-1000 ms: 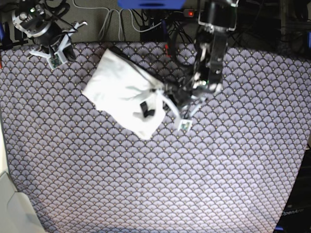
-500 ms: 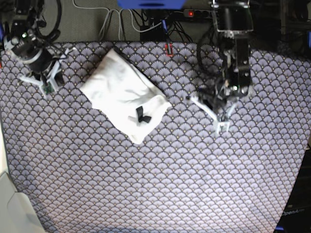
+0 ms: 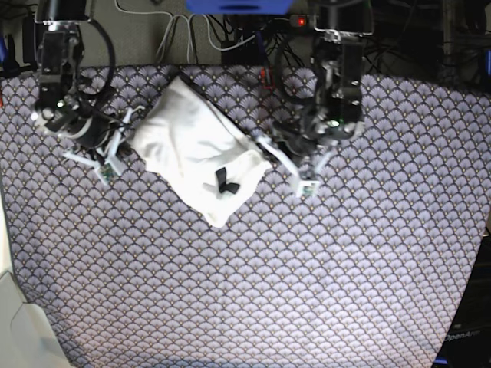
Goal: Fold the T-shirt properly
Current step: 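Rotate the folded shirt with the left gripper pushing its side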
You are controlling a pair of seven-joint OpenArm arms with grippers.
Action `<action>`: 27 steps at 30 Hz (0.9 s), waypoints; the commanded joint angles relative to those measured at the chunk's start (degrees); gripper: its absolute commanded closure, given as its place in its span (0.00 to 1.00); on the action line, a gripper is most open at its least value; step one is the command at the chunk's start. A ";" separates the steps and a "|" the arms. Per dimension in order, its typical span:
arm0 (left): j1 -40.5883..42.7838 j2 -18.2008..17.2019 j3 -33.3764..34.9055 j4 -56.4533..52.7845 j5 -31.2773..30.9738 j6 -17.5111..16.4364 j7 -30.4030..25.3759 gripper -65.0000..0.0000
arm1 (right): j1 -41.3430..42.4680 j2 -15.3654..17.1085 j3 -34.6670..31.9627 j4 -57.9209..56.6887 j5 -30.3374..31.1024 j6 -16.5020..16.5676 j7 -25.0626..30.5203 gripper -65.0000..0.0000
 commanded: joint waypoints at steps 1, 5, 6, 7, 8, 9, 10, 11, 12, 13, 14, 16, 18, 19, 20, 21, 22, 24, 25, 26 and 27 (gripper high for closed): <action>-1.31 1.22 1.05 -0.04 -0.16 -0.28 0.81 1.00 | -0.83 0.04 -0.36 1.02 0.88 0.21 0.65 1.00; -6.23 1.91 1.84 -6.81 -0.25 -0.28 0.63 1.00 | -4.00 -0.22 -2.30 2.08 0.88 0.21 2.76 1.00; -7.37 1.91 1.84 -8.74 -0.51 -0.28 0.02 1.00 | -4.61 -0.75 -2.47 2.34 0.88 0.21 2.76 1.00; -8.43 1.91 1.84 -10.68 -0.60 -0.28 -1.12 1.00 | -5.23 -1.28 -2.47 2.87 0.88 0.21 2.76 1.00; -9.31 1.91 1.84 -12.52 -0.60 -0.28 -2.71 1.00 | -6.11 -1.54 -2.47 3.48 0.88 0.21 2.76 1.00; -9.84 1.91 1.84 -13.93 -0.69 -0.28 -4.03 1.00 | -6.90 -1.54 -2.47 3.92 0.88 0.21 2.76 1.00; -10.45 1.91 1.84 -14.99 -0.69 -0.28 -5.34 1.00 | -7.69 -1.54 -2.47 4.63 0.88 0.21 2.76 1.00; -10.98 1.91 1.84 -16.22 -0.69 -0.28 -6.58 1.00 | -8.39 -1.63 -2.47 5.33 0.88 0.21 2.76 1.00; -11.59 1.91 1.84 -17.10 -0.69 -0.28 -7.63 1.00 | -8.92 -2.16 -2.56 5.95 0.88 0.21 2.76 1.00; -12.12 1.91 1.84 -17.97 -0.69 -0.28 -8.69 1.00 | -9.45 -2.68 -2.56 6.56 0.88 0.21 2.76 1.00; -12.65 1.91 1.84 -19.03 -0.77 -0.28 -9.92 1.00 | -9.97 -3.04 -2.56 7.09 0.88 0.21 2.76 1.00; -13.70 1.91 1.67 -20.61 -0.77 -0.28 -12.11 1.00 | -10.94 -3.48 -2.56 7.70 0.88 0.21 2.76 1.00; -14.41 1.91 1.58 -20.70 -0.77 -0.28 -12.73 1.00 | -11.47 -3.65 -2.56 8.06 0.88 0.21 2.76 1.00; -14.49 1.91 1.49 -20.35 -0.77 -0.28 -12.64 1.00 | -11.82 -3.65 -2.65 8.06 0.88 0.21 2.76 1.00; -14.49 1.91 1.49 -19.47 -0.77 -0.28 -12.73 1.00 | -12.26 -3.74 -2.73 7.97 0.88 0.21 2.76 1.00; -14.49 1.91 1.49 -18.50 -0.77 -0.28 -12.73 1.00 | -12.61 -3.65 -2.91 8.06 0.88 0.21 2.76 1.00; -14.49 1.91 1.23 -17.36 -0.77 -0.28 -12.73 1.00 | -13.14 -3.56 -2.91 8.06 0.88 0.21 2.76 1.00; -14.49 1.91 -0.09 -15.07 -0.77 -0.28 -12.64 1.00 | -14.02 -3.56 -2.91 8.06 0.88 0.21 2.76 1.00; -14.41 1.91 -1.14 -13.31 -0.77 -0.28 -12.55 1.00 | -14.72 -3.48 -2.91 8.14 0.88 0.21 2.76 1.00; -14.05 1.91 -2.29 -11.64 -0.69 -0.28 -12.47 1.00 | -15.25 -2.95 -2.91 8.14 0.88 0.21 2.76 1.00; -13.88 1.04 -3.69 -9.89 -0.69 -0.28 -11.59 1.00 | -15.60 -2.51 -2.82 8.23 0.88 0.21 2.76 1.00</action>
